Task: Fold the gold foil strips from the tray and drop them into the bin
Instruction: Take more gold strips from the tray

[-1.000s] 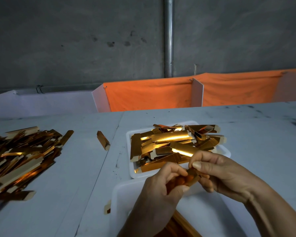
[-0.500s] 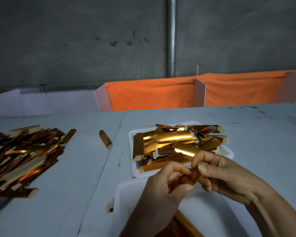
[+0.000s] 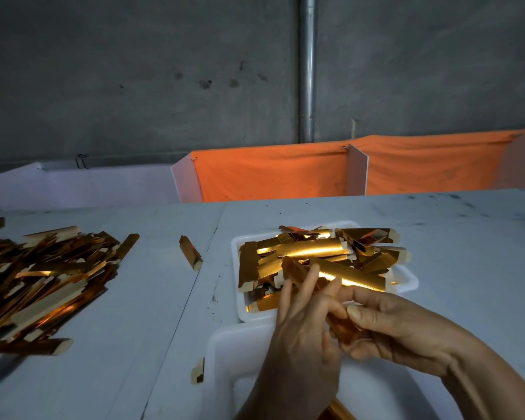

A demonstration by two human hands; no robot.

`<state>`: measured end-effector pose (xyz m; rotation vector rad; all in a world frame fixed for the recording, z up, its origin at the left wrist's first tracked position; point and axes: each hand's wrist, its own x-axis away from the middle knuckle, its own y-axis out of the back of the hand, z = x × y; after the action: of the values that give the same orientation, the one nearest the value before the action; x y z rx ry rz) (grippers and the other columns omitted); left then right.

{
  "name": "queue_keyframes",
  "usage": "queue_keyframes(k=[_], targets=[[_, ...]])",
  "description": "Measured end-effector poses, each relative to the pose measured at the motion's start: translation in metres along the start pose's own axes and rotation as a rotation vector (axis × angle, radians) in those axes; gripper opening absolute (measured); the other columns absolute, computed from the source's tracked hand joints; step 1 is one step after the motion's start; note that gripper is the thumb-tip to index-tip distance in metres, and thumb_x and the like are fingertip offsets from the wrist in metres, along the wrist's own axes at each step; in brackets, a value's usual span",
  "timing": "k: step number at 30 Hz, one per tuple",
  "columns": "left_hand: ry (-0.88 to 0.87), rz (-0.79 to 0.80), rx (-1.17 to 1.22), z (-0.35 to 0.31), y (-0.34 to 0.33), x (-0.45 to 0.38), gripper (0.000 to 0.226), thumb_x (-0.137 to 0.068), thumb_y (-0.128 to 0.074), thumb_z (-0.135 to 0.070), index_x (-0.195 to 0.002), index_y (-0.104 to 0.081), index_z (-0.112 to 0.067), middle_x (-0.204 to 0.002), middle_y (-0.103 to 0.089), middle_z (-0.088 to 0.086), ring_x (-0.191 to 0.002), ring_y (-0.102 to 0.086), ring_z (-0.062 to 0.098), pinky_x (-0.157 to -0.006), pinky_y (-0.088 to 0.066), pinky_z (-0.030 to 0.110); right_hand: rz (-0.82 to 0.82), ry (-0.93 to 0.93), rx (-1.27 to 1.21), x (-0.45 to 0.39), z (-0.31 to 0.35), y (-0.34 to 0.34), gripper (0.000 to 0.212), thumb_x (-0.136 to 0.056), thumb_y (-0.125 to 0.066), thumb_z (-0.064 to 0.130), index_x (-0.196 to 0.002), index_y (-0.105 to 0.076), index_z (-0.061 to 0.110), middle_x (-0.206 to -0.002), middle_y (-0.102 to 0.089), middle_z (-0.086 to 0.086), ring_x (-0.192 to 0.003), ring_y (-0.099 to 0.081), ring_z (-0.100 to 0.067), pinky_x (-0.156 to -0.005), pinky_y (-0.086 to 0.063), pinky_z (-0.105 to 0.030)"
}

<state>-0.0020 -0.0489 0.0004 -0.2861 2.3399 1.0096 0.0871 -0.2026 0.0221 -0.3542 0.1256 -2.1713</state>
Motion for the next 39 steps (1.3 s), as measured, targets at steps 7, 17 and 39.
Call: queue_keyframes(k=[7,17,39], targets=[[0.431,-0.306,0.501,-0.004,0.008,-0.006,0.033,-0.075,-0.077,-0.022,-0.096,-0.053,-0.031,-0.113,-0.059,-0.028,-0.108,-0.059,0.004,-0.085,-0.050,0.020,-0.014,0.053,0.255,-0.005,0.000,-0.012,0.035,-0.071,-0.077,0.009,-0.104,-0.064,0.005,-0.076,-0.063,0.003,-0.074,-0.062,-0.012,-0.073,-0.052,-0.026],[0.504,-0.068,0.772,0.012,0.013,-0.005,0.039,-0.073,-0.076,-0.028,-0.102,-0.056,-0.012,-0.097,-0.072,0.003,-0.093,-0.068,0.016,-0.077,-0.052,0.027,-0.255,0.271,0.285,-0.007,0.003,-0.019,0.034,-0.074,-0.062,0.049,-0.096,-0.070,0.025,-0.083,-0.066,0.003,-0.075,-0.062,-0.011,-0.063,-0.050,-0.020],[0.365,0.068,0.122,-0.005,0.011,-0.003,0.031,-0.082,-0.066,-0.043,-0.103,-0.046,-0.054,-0.098,-0.045,-0.037,-0.098,-0.040,-0.019,-0.070,-0.034,0.001,-0.297,0.303,0.123,-0.002,0.008,-0.018,0.021,-0.071,-0.068,0.018,-0.086,-0.062,0.005,-0.070,-0.059,-0.011,-0.060,-0.062,-0.021,-0.055,-0.053,-0.026]])
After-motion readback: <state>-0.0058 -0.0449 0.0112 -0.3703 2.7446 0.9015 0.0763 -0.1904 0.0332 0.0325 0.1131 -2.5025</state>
